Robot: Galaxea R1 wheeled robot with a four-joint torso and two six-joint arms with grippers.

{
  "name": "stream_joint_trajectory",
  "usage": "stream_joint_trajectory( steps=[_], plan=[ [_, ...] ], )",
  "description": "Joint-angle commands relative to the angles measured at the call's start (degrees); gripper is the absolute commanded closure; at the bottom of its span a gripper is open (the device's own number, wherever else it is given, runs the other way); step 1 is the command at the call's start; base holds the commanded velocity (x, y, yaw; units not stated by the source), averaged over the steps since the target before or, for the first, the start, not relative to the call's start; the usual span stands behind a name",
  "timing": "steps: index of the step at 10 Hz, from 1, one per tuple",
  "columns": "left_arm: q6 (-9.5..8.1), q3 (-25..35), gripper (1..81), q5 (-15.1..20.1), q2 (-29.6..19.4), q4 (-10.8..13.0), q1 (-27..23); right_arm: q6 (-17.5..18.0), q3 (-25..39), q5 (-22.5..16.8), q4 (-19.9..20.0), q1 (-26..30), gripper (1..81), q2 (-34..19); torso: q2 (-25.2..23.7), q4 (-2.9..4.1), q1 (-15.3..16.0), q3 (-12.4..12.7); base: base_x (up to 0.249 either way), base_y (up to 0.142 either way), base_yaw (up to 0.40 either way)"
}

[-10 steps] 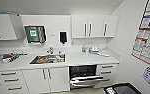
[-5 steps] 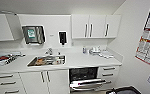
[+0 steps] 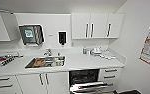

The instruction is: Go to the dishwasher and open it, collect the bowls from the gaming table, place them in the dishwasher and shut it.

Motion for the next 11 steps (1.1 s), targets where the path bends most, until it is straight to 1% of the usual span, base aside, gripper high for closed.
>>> stream_joint_trajectory(
  steps=[1, 7, 11],
  plan=[
    [-0.04, 0.48, 81.1, 2.73, -1.26, -0.06, -2.88, -0.10, -0.16, -2.59, -0.64, 2.13, 81.1, -1.34, -0.02, 0.00, 0.00, 0.00, 0.109, 0.000, 0.000],
    [-0.04, 0.48, 81.1, 2.73, -1.34, -0.14, -2.88, -0.10, -0.07, -2.68, -0.64, 2.13, 81.1, -1.34, -0.04, 0.00, -0.01, 0.00, 0.095, 0.000, 0.000],
    [-0.04, 0.48, 81.1, 2.73, -1.34, -0.06, -2.88, -0.10, -0.16, -2.68, -0.64, 2.22, 81.1, -1.34, -0.04, 0.00, -0.01, 0.00, 0.126, 0.000, 0.000]
  ],
)
